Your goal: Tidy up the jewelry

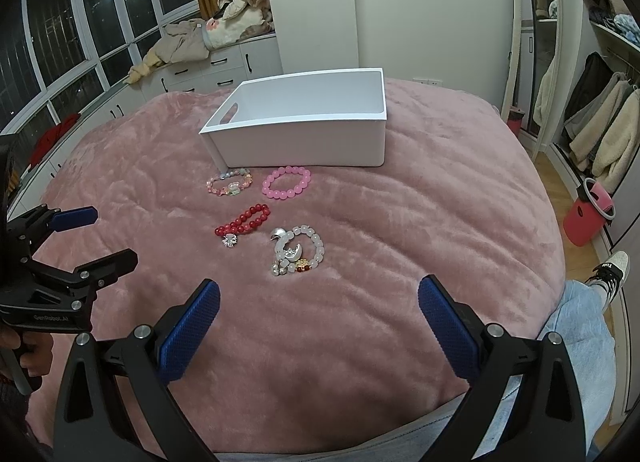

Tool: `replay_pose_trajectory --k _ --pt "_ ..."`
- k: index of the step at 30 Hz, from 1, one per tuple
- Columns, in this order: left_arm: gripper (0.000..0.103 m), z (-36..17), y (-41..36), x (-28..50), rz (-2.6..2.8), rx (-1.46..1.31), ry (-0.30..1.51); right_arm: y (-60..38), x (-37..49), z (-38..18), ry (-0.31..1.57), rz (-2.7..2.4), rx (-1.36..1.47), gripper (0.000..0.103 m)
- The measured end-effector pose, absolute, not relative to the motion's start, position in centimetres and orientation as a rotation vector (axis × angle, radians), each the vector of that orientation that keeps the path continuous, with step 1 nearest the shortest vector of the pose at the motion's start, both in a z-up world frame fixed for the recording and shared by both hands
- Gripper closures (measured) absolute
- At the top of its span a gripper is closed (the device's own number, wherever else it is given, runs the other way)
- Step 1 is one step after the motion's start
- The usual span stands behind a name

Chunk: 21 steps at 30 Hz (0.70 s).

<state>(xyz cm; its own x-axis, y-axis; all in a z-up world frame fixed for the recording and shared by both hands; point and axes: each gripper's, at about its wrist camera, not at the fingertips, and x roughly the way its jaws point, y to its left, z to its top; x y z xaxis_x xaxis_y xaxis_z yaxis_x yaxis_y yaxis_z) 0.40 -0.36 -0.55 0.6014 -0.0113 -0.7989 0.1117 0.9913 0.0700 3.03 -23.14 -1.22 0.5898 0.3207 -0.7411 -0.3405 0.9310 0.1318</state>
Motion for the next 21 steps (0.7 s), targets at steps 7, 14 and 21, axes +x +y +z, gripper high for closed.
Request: replay_pose_trajectory --k 7,14,21 --pt "0.003 -0.55 -0.44 0.32 -0.077 0.118 0.925 -23.14 3.06 -1.15 0.858 0.385 -0.025 0.005" --pt "0.003 -0.79 -0.66 0.38 -0.081 0.12 0.926 -23.13 3.07 -1.17 0.86 0.384 -0.025 0.005" --pt "0.003 -1.06 -0.85 0.93 -0.089 0.123 0.936 -23.07 3.32 -1.47 0.875 0.381 -0.022 0.005"
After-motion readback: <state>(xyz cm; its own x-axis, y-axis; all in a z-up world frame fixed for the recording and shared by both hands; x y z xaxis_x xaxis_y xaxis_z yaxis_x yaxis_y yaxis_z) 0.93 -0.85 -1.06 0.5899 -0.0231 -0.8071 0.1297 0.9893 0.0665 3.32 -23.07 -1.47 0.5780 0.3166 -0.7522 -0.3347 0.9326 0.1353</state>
